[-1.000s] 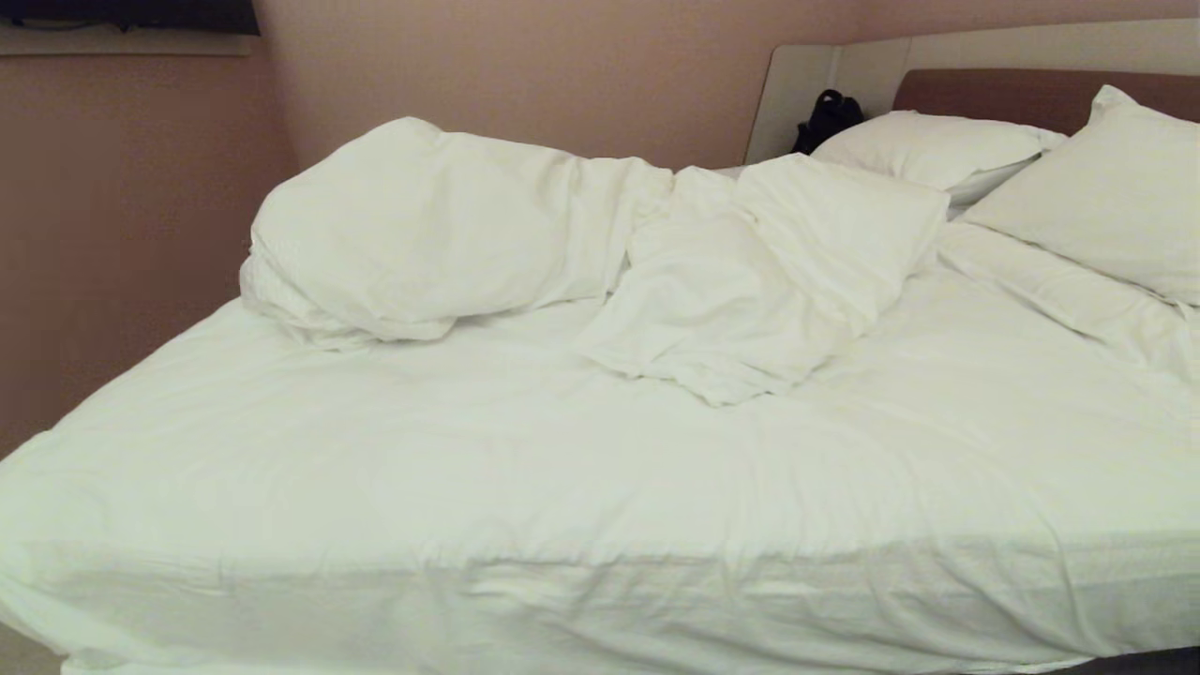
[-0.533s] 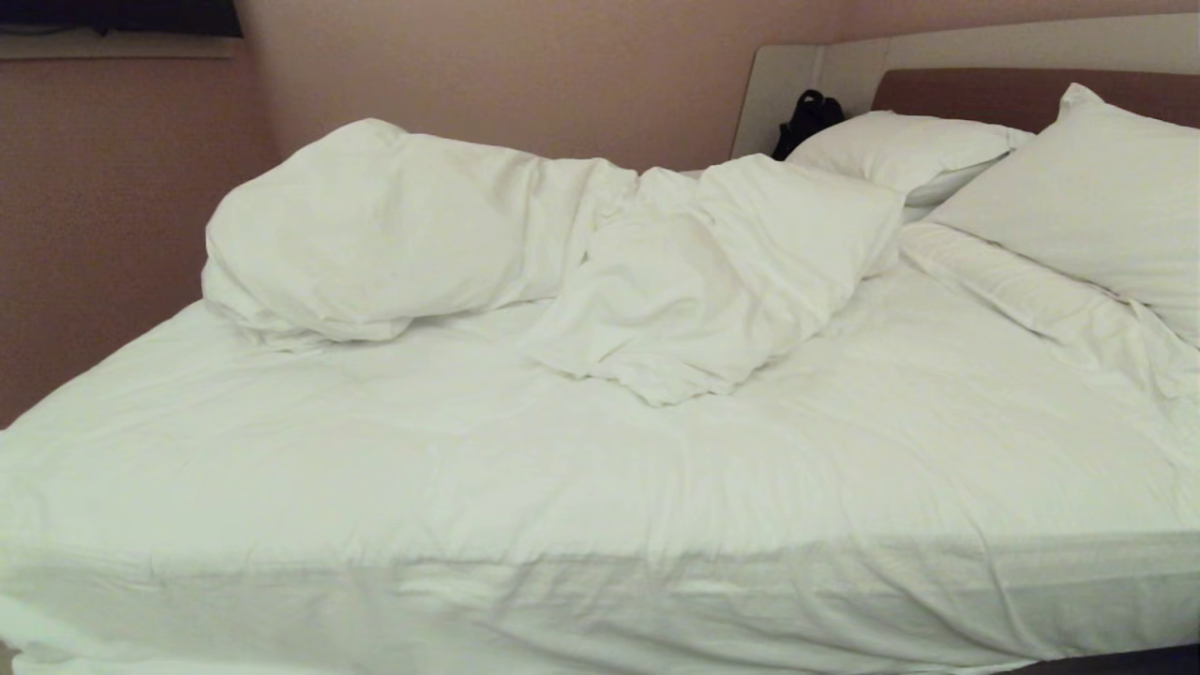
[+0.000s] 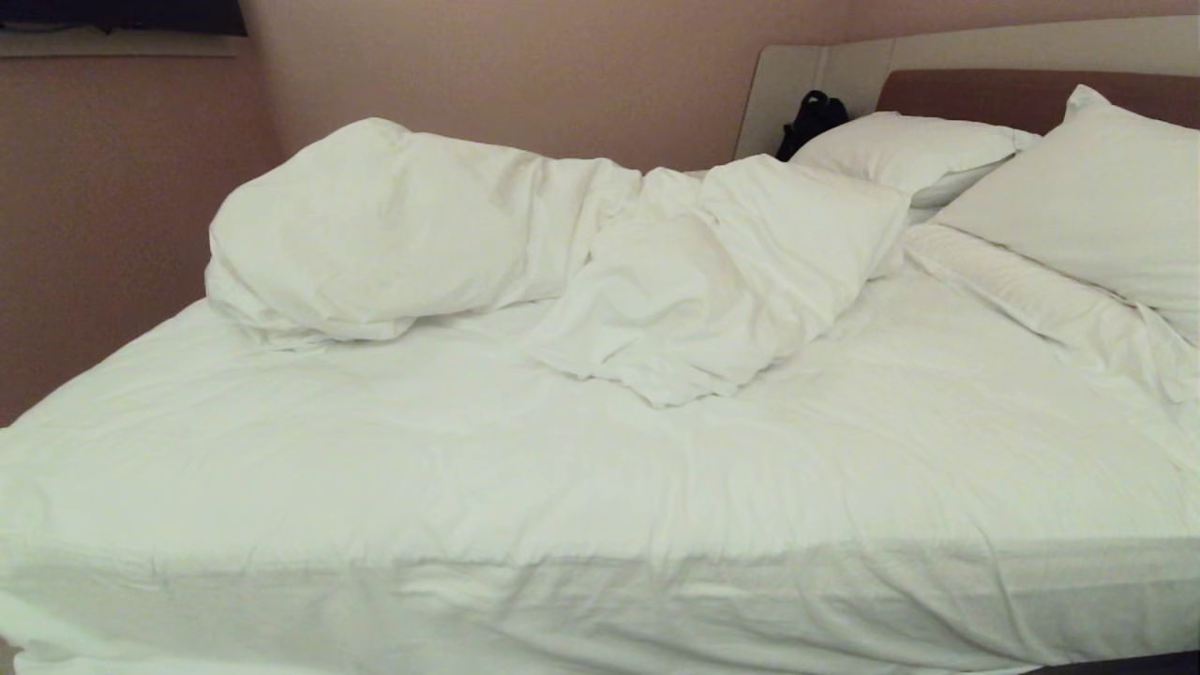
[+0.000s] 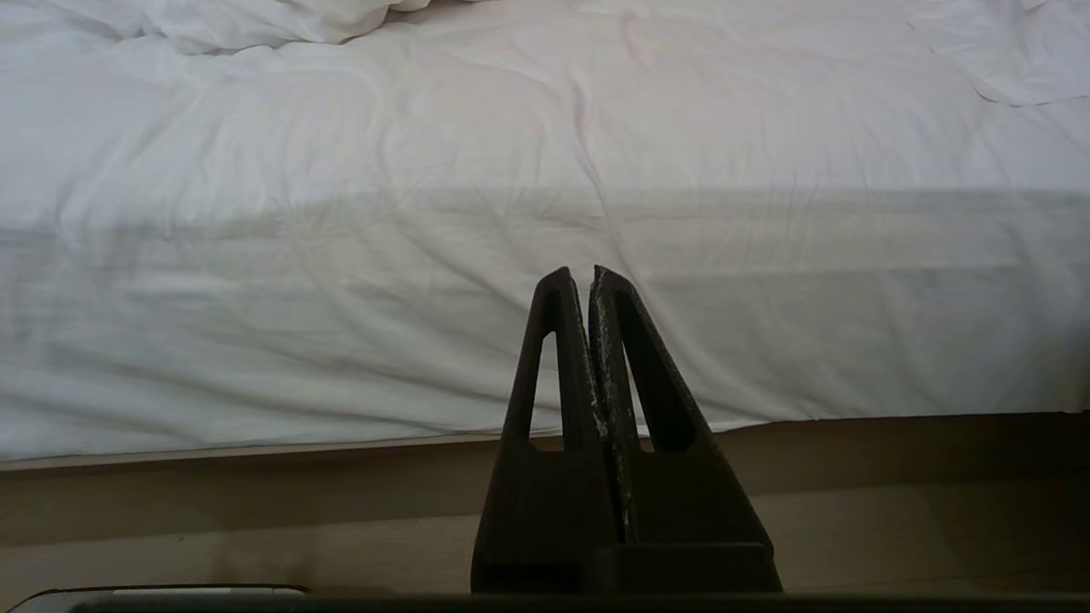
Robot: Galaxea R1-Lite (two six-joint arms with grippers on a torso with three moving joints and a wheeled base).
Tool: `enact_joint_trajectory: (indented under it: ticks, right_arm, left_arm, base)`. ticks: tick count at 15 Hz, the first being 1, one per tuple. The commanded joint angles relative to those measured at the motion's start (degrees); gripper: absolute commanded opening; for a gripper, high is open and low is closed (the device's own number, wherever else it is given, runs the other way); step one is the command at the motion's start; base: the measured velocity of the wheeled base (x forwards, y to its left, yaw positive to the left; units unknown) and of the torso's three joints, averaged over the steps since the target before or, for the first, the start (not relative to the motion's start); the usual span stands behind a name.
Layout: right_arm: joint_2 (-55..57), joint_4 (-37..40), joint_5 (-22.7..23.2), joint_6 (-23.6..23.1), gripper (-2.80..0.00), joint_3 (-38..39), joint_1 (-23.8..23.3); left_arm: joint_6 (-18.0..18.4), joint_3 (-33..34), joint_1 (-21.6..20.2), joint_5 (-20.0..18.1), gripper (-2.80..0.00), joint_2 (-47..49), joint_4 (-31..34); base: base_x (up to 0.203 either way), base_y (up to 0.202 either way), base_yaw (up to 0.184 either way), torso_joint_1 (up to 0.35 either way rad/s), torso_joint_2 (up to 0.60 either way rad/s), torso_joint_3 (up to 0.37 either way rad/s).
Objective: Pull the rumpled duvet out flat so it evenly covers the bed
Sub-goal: Hold the folded corner of the quilt
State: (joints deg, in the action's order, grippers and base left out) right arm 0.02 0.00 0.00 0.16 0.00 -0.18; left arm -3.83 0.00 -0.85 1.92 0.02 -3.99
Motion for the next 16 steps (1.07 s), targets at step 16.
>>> enact_joint_trajectory:
  ticks: [16]
  right_arm:
    - [0.0,0.0,0.0,0.0,-2.80,0.0,0.0]
  left_arm:
    - [-0.1,0.0,0.0,0.0,-2.80,0.1,-0.1]
  base:
    - [0.000,0.000,0.000,0.000,0.00,0.000]
